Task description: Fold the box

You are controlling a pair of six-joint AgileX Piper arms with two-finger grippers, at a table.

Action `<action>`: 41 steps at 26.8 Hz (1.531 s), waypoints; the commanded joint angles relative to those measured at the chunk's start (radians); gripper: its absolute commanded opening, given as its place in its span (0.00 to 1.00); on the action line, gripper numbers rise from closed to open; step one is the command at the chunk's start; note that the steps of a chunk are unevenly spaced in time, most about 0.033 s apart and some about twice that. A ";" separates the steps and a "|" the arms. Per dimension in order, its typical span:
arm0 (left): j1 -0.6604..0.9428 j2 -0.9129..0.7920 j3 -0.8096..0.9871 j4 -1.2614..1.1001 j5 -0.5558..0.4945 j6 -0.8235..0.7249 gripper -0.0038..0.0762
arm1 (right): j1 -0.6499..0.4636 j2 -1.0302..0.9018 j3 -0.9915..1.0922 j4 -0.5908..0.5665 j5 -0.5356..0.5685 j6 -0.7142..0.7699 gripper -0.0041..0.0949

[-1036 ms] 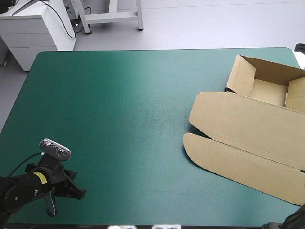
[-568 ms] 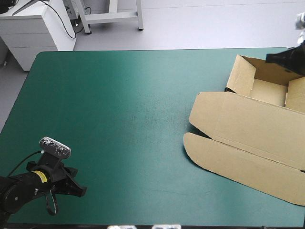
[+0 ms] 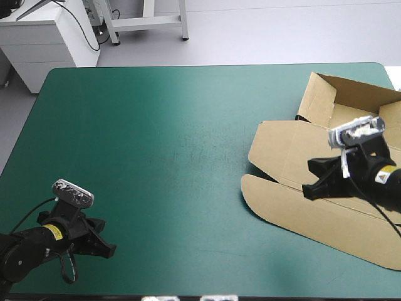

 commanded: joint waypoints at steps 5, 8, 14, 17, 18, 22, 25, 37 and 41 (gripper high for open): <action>-0.001 -0.142 -0.005 -0.039 -0.100 0.004 0.04 | 0.006 -0.285 0.211 0.027 -0.065 -0.058 0.03; -0.001 -0.202 0.042 -0.056 -0.092 0.004 0.04 | 0.006 -0.372 0.292 0.027 -0.065 -0.090 0.03; -0.001 -0.327 0.144 -0.081 -0.074 0.002 0.04 | 0.006 -0.560 0.480 0.027 -0.065 -0.141 0.02; -0.001 -0.374 0.177 -0.081 -0.069 0.002 0.04 | 0.006 -0.654 0.566 0.025 -0.065 -0.143 0.02; -0.001 -0.380 0.176 -0.081 -0.069 0.002 0.04 | 0.006 -0.675 0.585 0.025 -0.067 -0.143 0.02; -0.001 -0.384 0.176 -0.081 -0.068 0.002 0.04 | 0.006 -0.733 0.632 0.025 -0.067 -0.143 0.02; -0.001 -0.382 0.176 -0.083 -0.068 0.002 0.04 | 0.006 -0.753 0.662 0.021 -0.065 -0.143 0.02; -0.001 -0.382 0.176 -0.083 -0.067 0.002 0.04 | 0.006 -0.762 0.703 0.010 -0.038 -0.141 0.02; -0.001 -0.382 0.176 -0.083 -0.067 0.002 0.04 | 0.006 -0.762 0.706 0.006 -0.032 -0.143 0.02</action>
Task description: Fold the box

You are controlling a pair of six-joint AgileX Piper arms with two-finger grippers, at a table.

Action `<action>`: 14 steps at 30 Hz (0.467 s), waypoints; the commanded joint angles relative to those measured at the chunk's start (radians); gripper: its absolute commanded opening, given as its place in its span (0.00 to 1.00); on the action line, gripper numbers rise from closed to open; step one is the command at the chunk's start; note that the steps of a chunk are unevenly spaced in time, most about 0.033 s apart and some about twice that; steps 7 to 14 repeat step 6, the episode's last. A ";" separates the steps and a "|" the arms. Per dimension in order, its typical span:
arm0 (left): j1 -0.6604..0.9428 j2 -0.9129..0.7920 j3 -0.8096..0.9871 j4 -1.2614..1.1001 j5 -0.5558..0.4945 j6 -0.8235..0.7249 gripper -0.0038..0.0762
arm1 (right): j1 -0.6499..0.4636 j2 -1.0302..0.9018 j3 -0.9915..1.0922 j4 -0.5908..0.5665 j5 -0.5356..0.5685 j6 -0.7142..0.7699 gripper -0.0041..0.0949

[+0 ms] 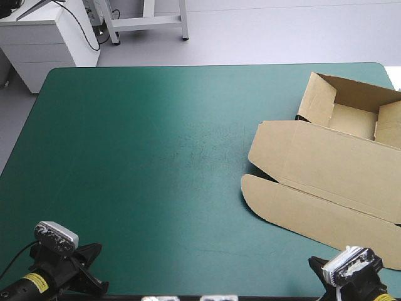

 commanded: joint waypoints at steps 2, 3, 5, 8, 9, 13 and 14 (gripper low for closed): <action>-0.001 0.011 -0.023 -0.024 -0.051 -0.002 0.04 | 0.002 0.015 -0.020 0.016 -0.046 -0.010 0.02; -0.001 0.011 -0.023 -0.024 -0.051 -0.002 0.04 | 0.002 0.015 -0.020 0.016 -0.046 -0.010 0.02; -0.001 0.011 -0.023 -0.024 -0.051 -0.002 0.04 | 0.002 0.015 -0.020 0.016 -0.046 -0.010 0.02; -0.001 0.011 -0.023 -0.024 -0.051 -0.002 0.04 | 0.002 0.015 -0.020 0.016 -0.046 -0.010 0.02; -0.001 0.011 -0.023 -0.024 -0.051 -0.002 0.04 | 0.002 0.015 -0.020 0.016 -0.046 -0.010 0.02; -0.001 0.011 -0.023 -0.024 -0.051 -0.002 0.04 | 0.002 0.015 -0.020 0.016 -0.046 -0.010 0.02; -0.001 0.011 -0.023 -0.024 -0.051 -0.002 0.04 | 0.002 0.015 -0.020 0.016 -0.046 -0.010 0.02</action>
